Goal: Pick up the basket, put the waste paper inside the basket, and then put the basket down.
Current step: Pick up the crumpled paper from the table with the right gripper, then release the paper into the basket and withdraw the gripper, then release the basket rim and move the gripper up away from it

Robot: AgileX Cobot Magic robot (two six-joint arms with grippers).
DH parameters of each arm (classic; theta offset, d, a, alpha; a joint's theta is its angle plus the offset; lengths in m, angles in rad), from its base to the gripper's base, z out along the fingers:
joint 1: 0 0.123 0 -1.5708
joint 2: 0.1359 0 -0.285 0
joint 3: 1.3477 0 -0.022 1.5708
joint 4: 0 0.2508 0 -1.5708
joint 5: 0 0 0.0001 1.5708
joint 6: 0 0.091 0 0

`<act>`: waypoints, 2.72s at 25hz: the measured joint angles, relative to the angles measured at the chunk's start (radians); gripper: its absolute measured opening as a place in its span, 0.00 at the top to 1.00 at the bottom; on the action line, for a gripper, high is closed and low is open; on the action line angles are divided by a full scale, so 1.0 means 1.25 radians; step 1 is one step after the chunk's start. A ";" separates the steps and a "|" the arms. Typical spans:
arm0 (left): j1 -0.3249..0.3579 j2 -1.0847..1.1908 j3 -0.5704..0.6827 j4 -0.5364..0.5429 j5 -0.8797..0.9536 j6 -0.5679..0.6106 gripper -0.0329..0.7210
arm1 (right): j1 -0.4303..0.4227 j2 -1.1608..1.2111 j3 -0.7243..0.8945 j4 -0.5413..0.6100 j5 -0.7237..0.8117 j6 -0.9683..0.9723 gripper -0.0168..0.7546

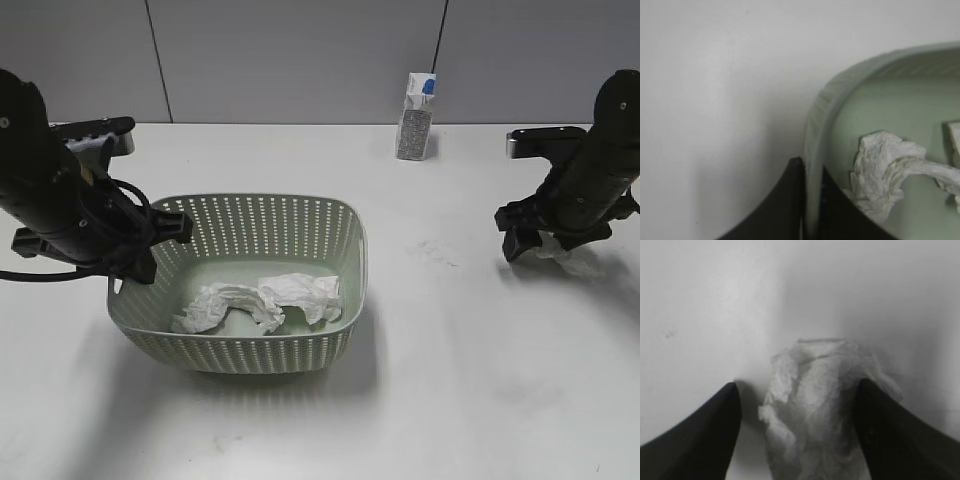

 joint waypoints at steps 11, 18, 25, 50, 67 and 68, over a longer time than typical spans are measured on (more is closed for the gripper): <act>0.000 0.000 0.000 0.000 0.000 0.000 0.95 | 0.010 -0.065 0.004 0.078 0.049 -0.025 0.93; 0.000 0.000 0.000 0.000 -0.007 0.000 0.95 | 0.197 -0.289 0.004 0.348 0.043 -0.274 0.93; 0.000 0.000 0.000 0.000 -0.008 0.000 0.95 | 0.439 -0.313 0.003 0.382 -0.087 -0.313 0.88; 0.000 0.138 -0.227 0.024 0.056 0.000 0.95 | -0.068 -0.243 -0.209 0.078 0.340 -0.107 0.24; 0.000 0.251 -0.324 0.026 0.045 0.000 0.26 | -0.159 -0.711 0.183 0.085 0.440 -0.122 0.27; 0.000 0.249 -0.334 0.027 0.060 0.000 0.18 | -0.159 -0.750 0.226 0.086 0.426 -0.122 0.27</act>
